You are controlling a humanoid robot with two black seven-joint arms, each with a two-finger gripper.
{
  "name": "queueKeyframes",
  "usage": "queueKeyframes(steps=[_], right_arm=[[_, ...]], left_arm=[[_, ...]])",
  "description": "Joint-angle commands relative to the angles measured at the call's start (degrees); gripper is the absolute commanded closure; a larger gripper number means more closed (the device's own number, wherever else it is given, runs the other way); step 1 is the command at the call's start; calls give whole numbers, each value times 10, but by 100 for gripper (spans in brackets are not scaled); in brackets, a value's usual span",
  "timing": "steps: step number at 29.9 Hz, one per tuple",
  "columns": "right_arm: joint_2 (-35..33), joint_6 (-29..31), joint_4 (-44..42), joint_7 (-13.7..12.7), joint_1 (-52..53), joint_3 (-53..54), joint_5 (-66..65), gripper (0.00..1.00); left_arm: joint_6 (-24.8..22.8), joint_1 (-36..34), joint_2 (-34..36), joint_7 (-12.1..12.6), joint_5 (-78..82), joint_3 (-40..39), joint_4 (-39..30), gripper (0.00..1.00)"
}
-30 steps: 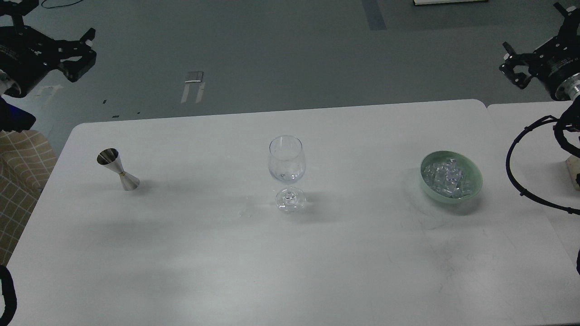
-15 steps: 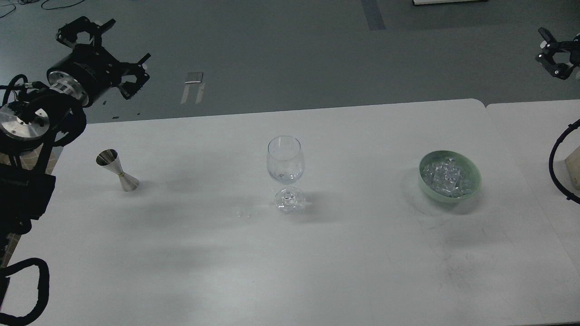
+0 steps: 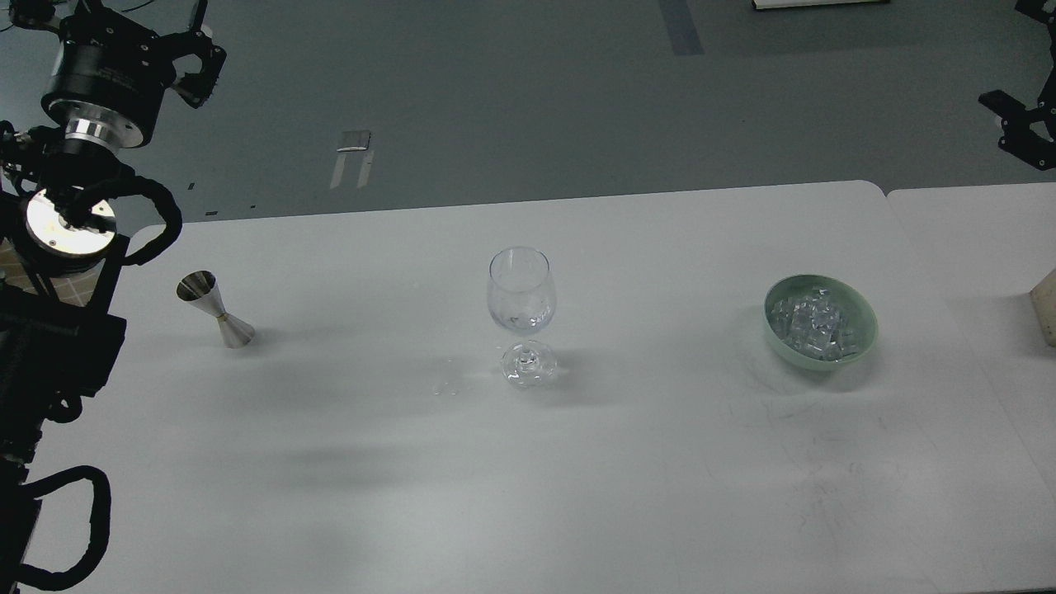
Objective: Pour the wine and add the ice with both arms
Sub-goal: 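Open the left gripper and lift it away from the jigger, then reach the right gripper down into the green bowl of ice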
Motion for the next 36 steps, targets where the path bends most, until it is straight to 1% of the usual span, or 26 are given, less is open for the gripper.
queueKeyframes(steps=[1, 4, 5, 7, 9, 11, 13, 15, 17, 20, 22, 28, 33, 36], right_arm=[[-1, -1, 3, -1, 33, -51, -76, 0], [-17, 3, 16, 1, 79, -129, -121, 0], [-34, 3, 32, 3, 100, -171, -155, 0], [-42, 3, 60, 4, 120, -206, -191, 0], [-48, 3, 120, 5, 151, -258, -244, 0], [-48, 3, 147, 5, 161, -284, -281, 0], [-48, 4, 154, 5, 165, -295, -303, 0], [-48, 12, 154, 5, 172, -315, -332, 0], [-49, 53, 164, 8, 182, -349, -342, 0], [-51, 61, 180, 14, 182, -365, -349, 0], [-59, 61, 193, 13, 179, -376, -350, 0], [-94, 61, 237, 11, 168, -412, -405, 0], [-96, 61, 263, 12, 141, -415, -403, 0], [-97, 61, 261, 2, 112, -423, -410, 0]], left_arm=[[4, 2, 4, -3, -2, 14, 1, 2], [3, 1, 6, 4, -4, 11, 17, 2], [-1, 2, 6, 11, -5, 7, 20, 2], [-1, 2, 7, 13, -6, 7, 21, 2], [-3, 3, 14, 13, -6, 7, 21, 2], [-3, 4, 26, 14, -5, 8, 22, 2], [-3, 4, 33, 14, -3, 10, 22, 2], [-6, 9, 44, 14, -3, 9, 22, 2], [-30, 17, 54, 14, -5, 7, 29, 2], [-53, 18, 54, 14, -8, 7, 45, 2], [-57, 22, 55, 14, -12, 5, 52, 2], [-59, 31, 59, 14, -12, 3, 53, 2], [-59, 33, 59, 14, -12, 6, 53, 2], [-59, 33, 59, 14, -12, 9, 53, 2]])
